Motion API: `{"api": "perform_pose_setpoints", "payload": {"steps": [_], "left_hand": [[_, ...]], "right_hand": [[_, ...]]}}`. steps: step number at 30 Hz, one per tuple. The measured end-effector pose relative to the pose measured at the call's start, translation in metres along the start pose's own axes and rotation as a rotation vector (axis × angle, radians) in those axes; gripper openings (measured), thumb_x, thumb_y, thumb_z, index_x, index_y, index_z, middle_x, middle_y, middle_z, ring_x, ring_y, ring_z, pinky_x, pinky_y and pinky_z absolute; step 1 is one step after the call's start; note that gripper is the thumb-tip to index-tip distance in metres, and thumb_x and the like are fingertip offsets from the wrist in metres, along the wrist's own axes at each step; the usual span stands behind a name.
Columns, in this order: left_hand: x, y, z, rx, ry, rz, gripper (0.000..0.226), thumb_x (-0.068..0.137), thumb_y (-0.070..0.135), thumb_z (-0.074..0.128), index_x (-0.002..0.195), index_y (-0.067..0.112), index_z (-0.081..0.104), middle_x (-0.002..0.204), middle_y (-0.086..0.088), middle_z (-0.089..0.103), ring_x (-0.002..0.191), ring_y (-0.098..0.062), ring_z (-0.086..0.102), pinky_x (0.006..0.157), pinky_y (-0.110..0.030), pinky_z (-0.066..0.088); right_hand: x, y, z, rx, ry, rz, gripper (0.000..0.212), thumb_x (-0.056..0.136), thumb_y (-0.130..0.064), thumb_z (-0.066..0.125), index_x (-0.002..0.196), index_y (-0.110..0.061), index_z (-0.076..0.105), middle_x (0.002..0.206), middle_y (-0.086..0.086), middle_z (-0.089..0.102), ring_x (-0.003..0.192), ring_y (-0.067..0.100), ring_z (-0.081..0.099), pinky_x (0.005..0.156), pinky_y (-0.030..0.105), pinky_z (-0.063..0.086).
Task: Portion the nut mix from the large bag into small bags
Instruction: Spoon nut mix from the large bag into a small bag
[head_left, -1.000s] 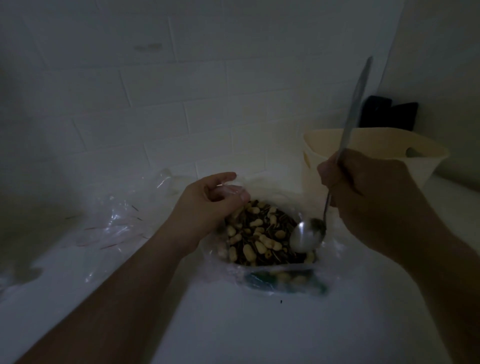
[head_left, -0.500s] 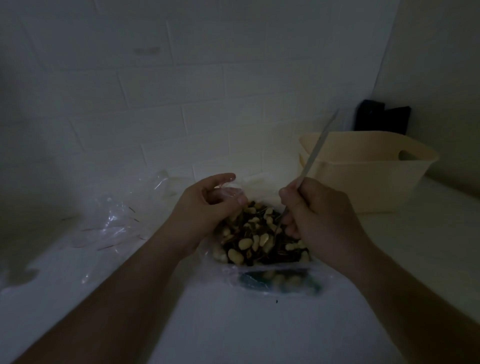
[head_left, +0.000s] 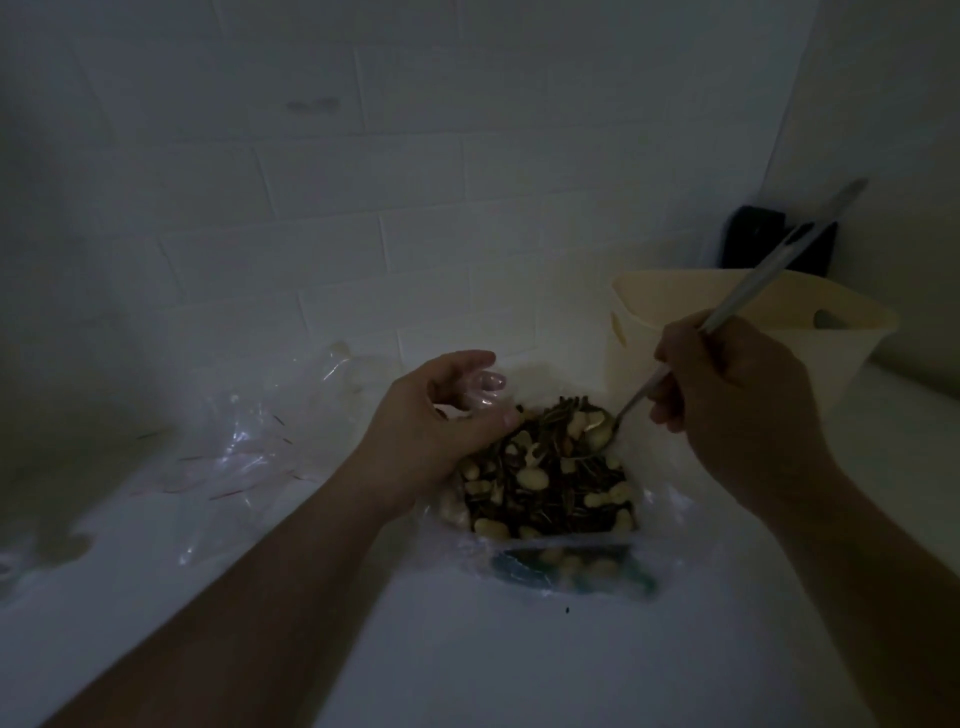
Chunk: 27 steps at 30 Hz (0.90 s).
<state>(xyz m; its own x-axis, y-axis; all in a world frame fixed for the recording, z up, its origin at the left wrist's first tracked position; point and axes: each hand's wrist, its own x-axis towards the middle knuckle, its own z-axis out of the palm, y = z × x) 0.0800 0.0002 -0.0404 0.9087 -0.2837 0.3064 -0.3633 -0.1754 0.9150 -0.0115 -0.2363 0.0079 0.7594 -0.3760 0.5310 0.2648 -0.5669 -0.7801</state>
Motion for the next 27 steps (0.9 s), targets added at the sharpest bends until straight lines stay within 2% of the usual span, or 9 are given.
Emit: {"api": "perform_pose_setpoints", "payload": {"steps": [2,6,11,14,16,19,22,24,27], "left_hand": [[-0.001,0.001,0.001,0.083,0.029,0.065,0.057,0.076,0.021,0.092,0.127,0.030,0.070,0.111,0.021,0.075,0.107,-0.003,0.065,0.075,-0.006,0.043],[0.000,0.002,0.003,0.212,0.045,0.139,0.064,0.074,0.031,0.092,0.132,0.040,0.066,0.117,0.032,0.070,0.115,0.013,0.057,0.084,0.001,0.035],[0.001,0.002,0.008,0.232,0.023,0.112,0.076,0.076,0.036,0.092,0.144,0.039,0.057,0.123,0.035,0.064,0.120,0.015,0.053,0.092,0.003,0.036],[0.000,0.000,0.009,0.227,0.012,0.101,0.078,0.076,0.038,0.092,0.145,0.040,0.055,0.119,0.037,0.064,0.118,0.019,0.052,0.091,0.004,0.037],[0.000,0.000,0.011,0.229,-0.001,0.096,0.081,0.074,0.041,0.091,0.146,0.041,0.054,0.121,0.033,0.063,0.113,0.024,0.050,0.093,0.000,0.038],[0.001,-0.001,0.011,0.227,0.008,0.100,0.084,0.072,0.048,0.092,0.146,0.042,0.055,0.127,0.023,0.067,0.118,0.013,0.056,0.103,-0.017,0.045],[0.001,-0.004,0.012,0.222,-0.004,0.107,0.089,0.066,0.061,0.085,0.147,0.039,0.055,0.128,0.023,0.068,0.119,0.008,0.058,0.101,-0.021,0.047],[0.001,-0.004,0.011,0.221,-0.001,0.110,0.088,0.068,0.057,0.088,0.148,0.037,0.055,0.126,0.025,0.068,0.118,0.009,0.059,0.099,-0.019,0.046],[0.003,-0.006,0.010,0.219,0.018,0.110,0.084,0.073,0.048,0.091,0.148,0.037,0.056,0.124,0.025,0.067,0.116,0.011,0.059,0.095,-0.014,0.046]], "right_hand": [[0.004,-0.005,-0.005,-0.072,0.026,-0.062,0.028,0.108,-0.035,0.049,0.083,-0.029,0.059,0.072,-0.012,0.070,0.056,0.005,0.066,0.055,0.019,0.049],[0.015,-0.020,-0.012,-0.084,0.079,-0.136,0.028,0.108,-0.038,0.048,0.082,-0.034,0.058,0.071,-0.015,0.070,0.059,0.004,0.067,0.062,0.028,0.048],[0.022,-0.049,-0.009,-0.086,0.057,-0.241,0.022,0.107,-0.037,0.051,0.086,-0.037,0.058,0.071,-0.022,0.069,0.059,0.001,0.067,0.059,0.018,0.049],[0.021,-0.060,0.001,-0.158,0.012,-0.311,0.016,0.106,-0.039,0.053,0.092,-0.036,0.060,0.072,-0.011,0.070,0.064,0.007,0.068,0.063,0.032,0.056],[0.020,-0.065,0.005,-0.220,-0.007,-0.384,0.016,0.106,-0.038,0.054,0.096,-0.028,0.062,0.071,-0.004,0.068,0.065,0.012,0.067,0.066,0.035,0.057],[0.020,-0.069,0.012,-0.304,-0.026,-0.505,0.023,0.106,-0.034,0.054,0.097,-0.017,0.066,0.068,-0.008,0.062,0.065,0.003,0.062,0.064,0.011,0.046],[0.021,-0.070,0.019,-0.357,-0.039,-0.605,0.027,0.105,-0.032,0.054,0.095,-0.011,0.068,0.065,-0.016,0.049,0.057,-0.003,0.047,0.064,0.001,0.037],[0.023,-0.070,0.023,-0.373,-0.043,-0.673,0.028,0.104,-0.031,0.055,0.096,-0.008,0.069,0.067,-0.008,0.055,0.058,0.006,0.046,0.064,0.007,0.037],[0.025,-0.070,0.026,-0.389,-0.052,-0.759,0.031,0.104,-0.031,0.055,0.099,-0.003,0.071,0.079,0.009,0.069,0.070,0.019,0.060,0.068,0.021,0.041]]}}
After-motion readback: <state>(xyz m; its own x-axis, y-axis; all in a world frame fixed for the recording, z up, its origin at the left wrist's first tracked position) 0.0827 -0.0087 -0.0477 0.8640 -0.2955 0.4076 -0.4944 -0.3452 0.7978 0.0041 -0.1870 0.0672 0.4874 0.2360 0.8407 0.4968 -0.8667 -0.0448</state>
